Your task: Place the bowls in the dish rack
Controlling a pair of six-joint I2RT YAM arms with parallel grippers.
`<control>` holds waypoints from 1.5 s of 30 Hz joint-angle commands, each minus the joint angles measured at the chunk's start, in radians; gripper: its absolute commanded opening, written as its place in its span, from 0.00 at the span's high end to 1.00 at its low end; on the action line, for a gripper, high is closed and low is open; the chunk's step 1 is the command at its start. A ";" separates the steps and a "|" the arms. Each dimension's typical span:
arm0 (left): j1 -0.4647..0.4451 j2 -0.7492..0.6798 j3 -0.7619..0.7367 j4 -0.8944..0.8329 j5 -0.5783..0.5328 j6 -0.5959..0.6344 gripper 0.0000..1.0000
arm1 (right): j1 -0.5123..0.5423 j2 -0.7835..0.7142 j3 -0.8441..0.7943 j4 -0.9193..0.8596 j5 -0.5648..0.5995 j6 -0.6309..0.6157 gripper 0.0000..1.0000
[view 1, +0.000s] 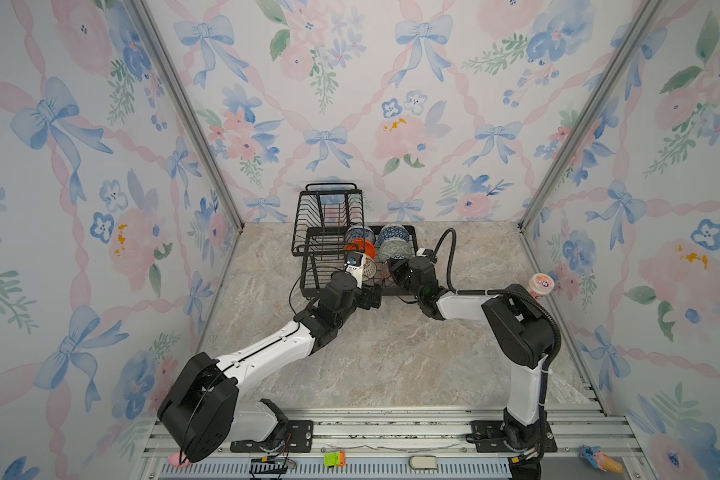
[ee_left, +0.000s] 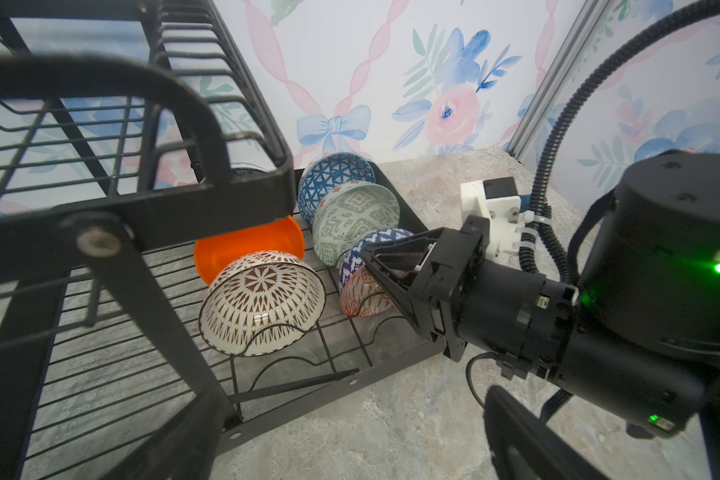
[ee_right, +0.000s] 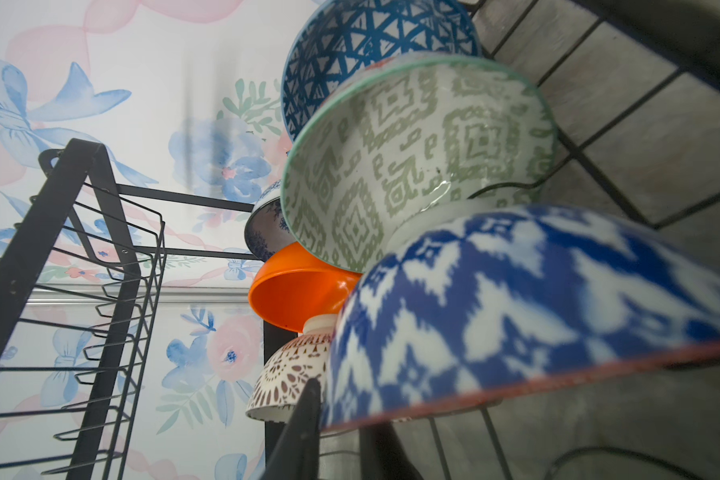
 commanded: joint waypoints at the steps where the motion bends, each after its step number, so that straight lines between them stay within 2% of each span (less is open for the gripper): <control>1: 0.009 0.008 0.006 -0.004 -0.010 -0.012 0.02 | 0.004 -0.025 0.003 -0.060 0.013 0.000 0.77; 9: 0.009 0.010 0.007 -0.003 -0.012 -0.011 0.02 | -0.002 -0.046 0.004 -0.073 0.010 -0.014 0.76; 30: 0.008 0.017 0.009 -0.003 -0.012 -0.013 0.02 | -0.019 -0.139 0.015 -0.156 0.020 -0.095 0.59; 40: 0.010 0.015 0.009 -0.002 -0.019 -0.008 0.02 | -0.019 -0.177 0.013 -0.180 0.022 -0.117 0.54; 45: 0.010 0.003 0.007 -0.002 -0.031 0.006 0.02 | -0.016 -0.200 0.017 -0.200 0.028 -0.145 0.48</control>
